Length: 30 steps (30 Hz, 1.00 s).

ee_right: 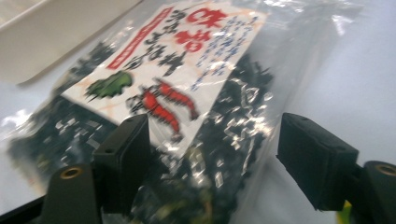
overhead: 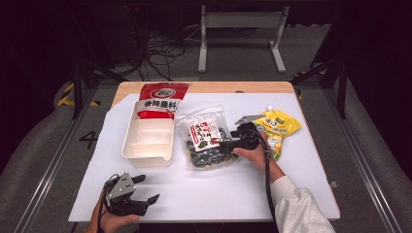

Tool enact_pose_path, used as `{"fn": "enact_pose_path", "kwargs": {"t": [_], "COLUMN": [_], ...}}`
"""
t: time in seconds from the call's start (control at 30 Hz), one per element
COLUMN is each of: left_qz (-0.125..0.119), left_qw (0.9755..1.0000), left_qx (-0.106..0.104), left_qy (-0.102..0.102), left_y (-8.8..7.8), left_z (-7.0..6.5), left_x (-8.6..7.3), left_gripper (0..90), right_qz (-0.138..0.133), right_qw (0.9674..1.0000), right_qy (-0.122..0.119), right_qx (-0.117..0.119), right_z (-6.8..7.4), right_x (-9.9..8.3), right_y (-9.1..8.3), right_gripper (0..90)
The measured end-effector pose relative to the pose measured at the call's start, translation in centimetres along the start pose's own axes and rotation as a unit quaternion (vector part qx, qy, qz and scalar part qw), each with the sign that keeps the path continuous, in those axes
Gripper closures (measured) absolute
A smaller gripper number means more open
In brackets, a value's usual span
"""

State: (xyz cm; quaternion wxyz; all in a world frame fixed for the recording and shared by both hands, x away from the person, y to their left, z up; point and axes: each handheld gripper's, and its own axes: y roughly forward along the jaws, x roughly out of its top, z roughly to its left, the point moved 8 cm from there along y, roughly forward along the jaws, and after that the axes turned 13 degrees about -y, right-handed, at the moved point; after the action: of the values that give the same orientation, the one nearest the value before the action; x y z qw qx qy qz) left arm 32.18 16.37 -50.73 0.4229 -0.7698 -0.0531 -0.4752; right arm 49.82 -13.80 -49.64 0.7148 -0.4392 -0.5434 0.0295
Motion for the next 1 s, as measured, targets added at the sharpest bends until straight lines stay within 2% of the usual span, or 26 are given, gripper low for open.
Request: {"fn": "enact_pose_path", "kwargs": {"t": [0.07,0.1,0.17,0.2,0.27,0.33,0.37,0.43,0.5,0.53,0.7,0.87,1.0], "left_qz": [0.0,0.001,0.003,0.002,0.003,0.005,0.004,0.002,0.003,0.003,0.006,-0.002,-0.01], "left_qw": [1.0,1.0,1.0,1.0,1.0,1.0,1.0,1.0,1.0,1.0,0.9999,0.9998,0.9995], "left_qx": [-0.001,-0.003,0.001,-0.001,-0.001,-0.001,-0.002,-0.005,-0.007,-0.007,-0.012,-0.017,-0.026], "left_qy": [0.004,0.0,0.006,0.004,0.004,0.003,0.001,0.002,0.003,0.003,0.007,0.011,0.011], "left_y": [0.0,0.1,0.1,0.1,0.1,0.1,0.1,0.1,0.2,0.2,0.5,0.2,0.0], "left_z": [0.0,-0.1,0.1,0.0,0.0,0.0,0.0,0.0,0.0,0.0,-0.2,-0.4,-0.5], "left_x": [0.0,-0.1,-0.1,-0.1,-0.1,-0.1,-0.1,0.0,0.0,0.0,0.1,0.5,0.7], "left_gripper": [19.8,19.8,19.8,19.8,19.8,19.8,19.8,19.8,19.8,19.8,19.8,19.9,20.3], "right_qz": [0.001,0.002,0.002,0.001,0.006,0.007,0.006,0.006,0.003,0.003,-0.004,-0.016,-0.032], "right_qw": [0.9998,0.9995,0.9981,0.998,0.9977,0.9957,0.9949,0.9936,0.9932,0.9932,0.9953,0.9964,0.9972], "right_qy": [0.016,0.028,0.048,0.046,0.043,0.046,0.05,0.057,0.06,0.06,0.039,0.031,0.013], "right_qx": [0.01,0.018,0.039,0.044,0.053,0.08,0.088,0.098,0.099,0.099,0.089,0.077,0.066], "right_z": [-0.3,-0.4,-0.6,-0.7,-0.5,-0.2,-0.1,-0.2,-0.4,-0.4,-0.3,0.0,0.3], "right_x": [0.0,-0.1,-0.3,-0.3,-0.3,-0.2,-0.2,-0.3,-0.5,-0.5,-0.6,-0.7,-0.8], "right_y": [0.6,0.8,1.0,1.0,1.0,1.0,1.0,0.9,0.5,0.5,-0.3,-0.7,-1.3], "right_gripper": [22.1,20.9,20.5,21.1,26.7,38.4,40.2,49.3,61.0,61.0,76.8,80.8,82.3]}}
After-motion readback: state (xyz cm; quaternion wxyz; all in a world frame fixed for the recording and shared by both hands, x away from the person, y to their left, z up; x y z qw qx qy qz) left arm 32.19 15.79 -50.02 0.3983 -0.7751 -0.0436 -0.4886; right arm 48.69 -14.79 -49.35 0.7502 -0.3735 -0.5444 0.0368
